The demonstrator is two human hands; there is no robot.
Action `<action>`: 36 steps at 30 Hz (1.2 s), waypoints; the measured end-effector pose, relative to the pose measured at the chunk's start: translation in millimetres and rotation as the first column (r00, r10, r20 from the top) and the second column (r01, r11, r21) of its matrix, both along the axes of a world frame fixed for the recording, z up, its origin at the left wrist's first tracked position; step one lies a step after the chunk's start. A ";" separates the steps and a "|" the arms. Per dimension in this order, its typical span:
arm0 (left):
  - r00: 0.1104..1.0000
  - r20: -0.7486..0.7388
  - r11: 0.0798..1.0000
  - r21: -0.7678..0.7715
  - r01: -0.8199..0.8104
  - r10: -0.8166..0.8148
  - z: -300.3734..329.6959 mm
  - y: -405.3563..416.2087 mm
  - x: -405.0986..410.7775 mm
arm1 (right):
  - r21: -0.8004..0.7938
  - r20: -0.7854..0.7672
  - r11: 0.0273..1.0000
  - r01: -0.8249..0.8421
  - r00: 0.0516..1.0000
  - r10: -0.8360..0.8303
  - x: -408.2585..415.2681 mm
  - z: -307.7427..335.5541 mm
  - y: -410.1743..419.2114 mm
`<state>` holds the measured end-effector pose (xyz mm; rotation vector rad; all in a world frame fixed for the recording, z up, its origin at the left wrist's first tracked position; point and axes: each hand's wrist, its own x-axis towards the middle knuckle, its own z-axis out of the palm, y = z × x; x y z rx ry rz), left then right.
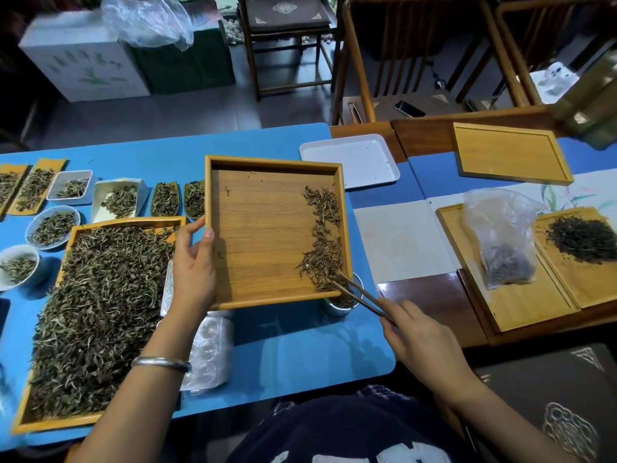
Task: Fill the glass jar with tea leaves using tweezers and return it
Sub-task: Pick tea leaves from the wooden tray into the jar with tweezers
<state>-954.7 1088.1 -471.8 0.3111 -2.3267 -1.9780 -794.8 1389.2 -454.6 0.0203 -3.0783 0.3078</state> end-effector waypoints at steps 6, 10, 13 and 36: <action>1.000 0.003 1.000 0.018 0.005 -0.005 2.0 1.0 0.3 | -0.044 0.004 0.999 0.015 1.000 -0.015 2.0 4.2 6.0; 1.000 0.012 1.000 0.011 -0.002 0.002 3.0 0.9 -0.2 | -0.060 -0.047 0.998 0.025 0.998 -0.028 1.5 10.0 9.9; 1.000 -0.004 1.000 -0.013 -0.018 0.018 5.0 3.3 0.5 | -0.097 -0.137 0.995 -0.004 0.990 -0.009 -8.3 18.6 1.3; 1.000 -0.011 0.997 -0.071 -0.021 0.021 11.8 -0.7 0.6 | -0.065 -0.162 0.932 -0.356 0.925 0.342 -72.9 6.1 -61.7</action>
